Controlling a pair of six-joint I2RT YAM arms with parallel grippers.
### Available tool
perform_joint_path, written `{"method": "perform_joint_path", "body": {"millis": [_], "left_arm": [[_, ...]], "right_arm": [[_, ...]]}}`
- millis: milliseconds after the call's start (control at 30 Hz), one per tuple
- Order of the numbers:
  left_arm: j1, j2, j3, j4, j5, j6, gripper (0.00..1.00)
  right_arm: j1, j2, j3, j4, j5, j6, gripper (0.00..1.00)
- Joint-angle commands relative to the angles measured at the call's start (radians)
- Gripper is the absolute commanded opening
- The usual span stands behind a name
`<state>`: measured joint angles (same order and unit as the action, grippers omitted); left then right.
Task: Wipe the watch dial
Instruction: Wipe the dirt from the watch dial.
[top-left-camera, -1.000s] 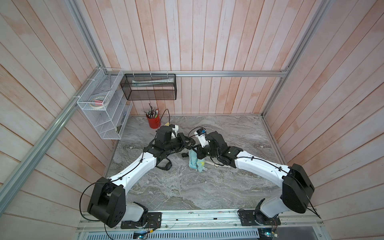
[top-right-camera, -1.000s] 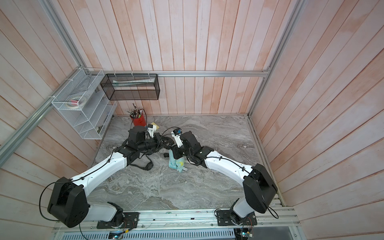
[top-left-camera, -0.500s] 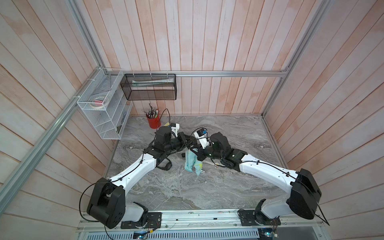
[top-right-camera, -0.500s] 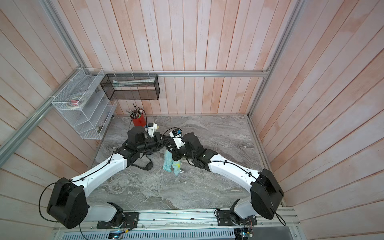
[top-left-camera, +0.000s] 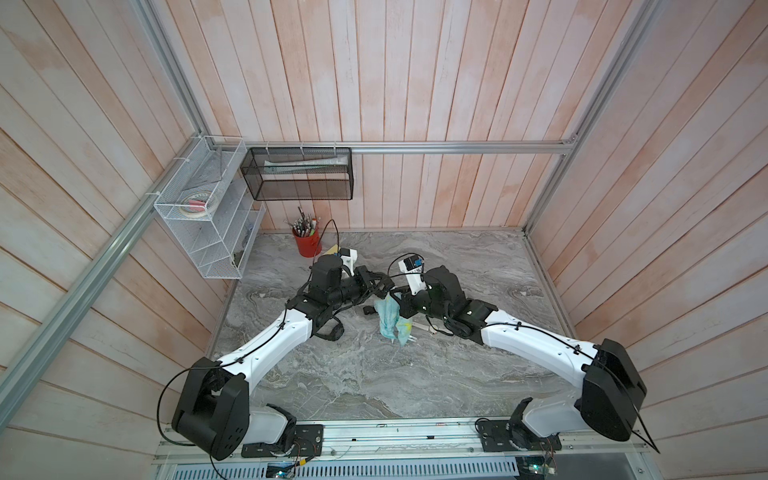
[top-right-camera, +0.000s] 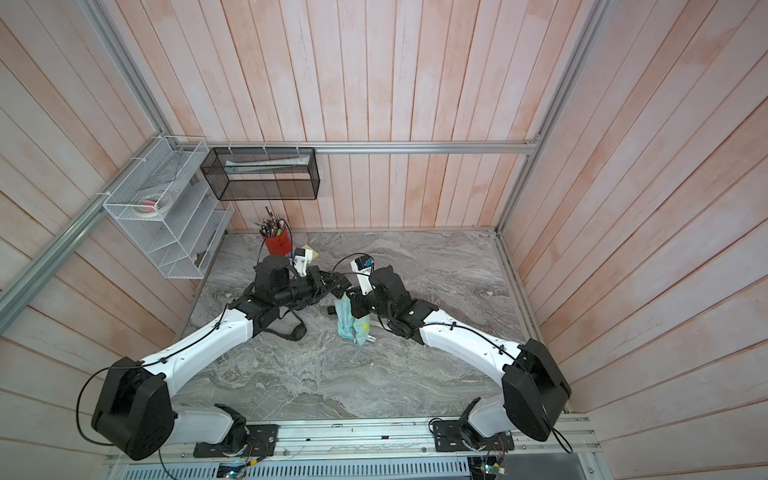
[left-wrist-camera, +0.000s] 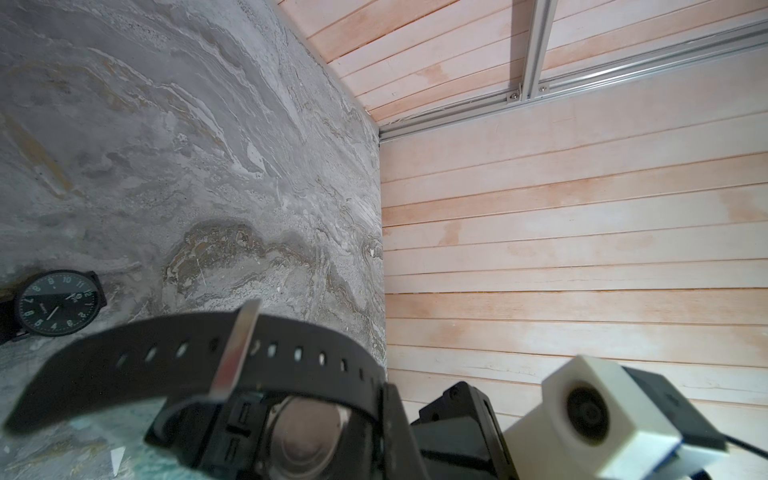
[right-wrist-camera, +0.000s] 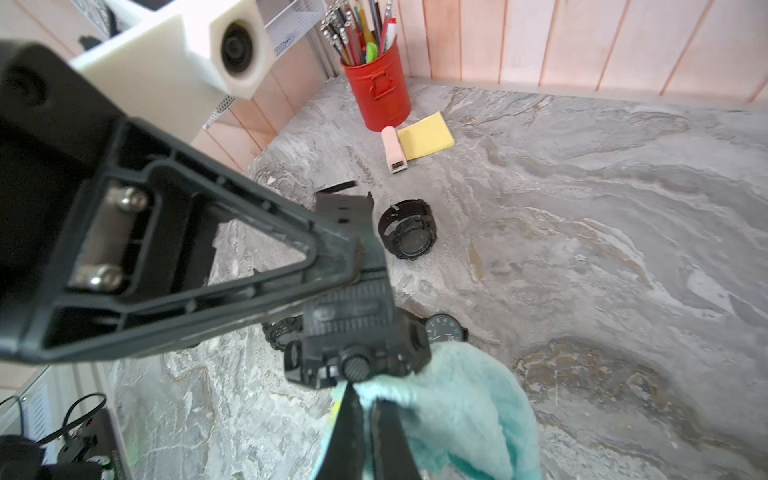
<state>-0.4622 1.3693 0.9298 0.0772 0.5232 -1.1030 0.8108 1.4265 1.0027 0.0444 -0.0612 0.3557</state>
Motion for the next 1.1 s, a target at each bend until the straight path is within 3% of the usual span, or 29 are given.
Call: {"method": "perform_joint_path", "body": {"millis": [0, 500, 633, 800, 1067], "left_arm": [[-0.021, -0.033, -0.024, -0.120, 0.106, 0.012, 0.00], [0.003, -0.014, 0.000, -0.098, 0.118, -0.017, 0.00], [0.017, -0.013, -0.008, -0.076, 0.142, -0.043, 0.00], [0.078, -0.034, -0.015, -0.050, 0.210, -0.083, 0.00], [0.156, -0.030, -0.002, 0.016, 0.349, -0.177, 0.00]], "right_arm": [[-0.039, -0.031, 0.020, 0.117, 0.184, 0.019, 0.00], [-0.007, 0.025, 0.053, 0.076, -0.020, -0.018, 0.00], [-0.001, 0.002, 0.049, 0.055, 0.018, -0.026, 0.00], [-0.022, -0.071, 0.002, 0.039, 0.059, -0.030, 0.00], [-0.027, -0.184, -0.125, 0.126, -0.039, -0.087, 0.00]]}}
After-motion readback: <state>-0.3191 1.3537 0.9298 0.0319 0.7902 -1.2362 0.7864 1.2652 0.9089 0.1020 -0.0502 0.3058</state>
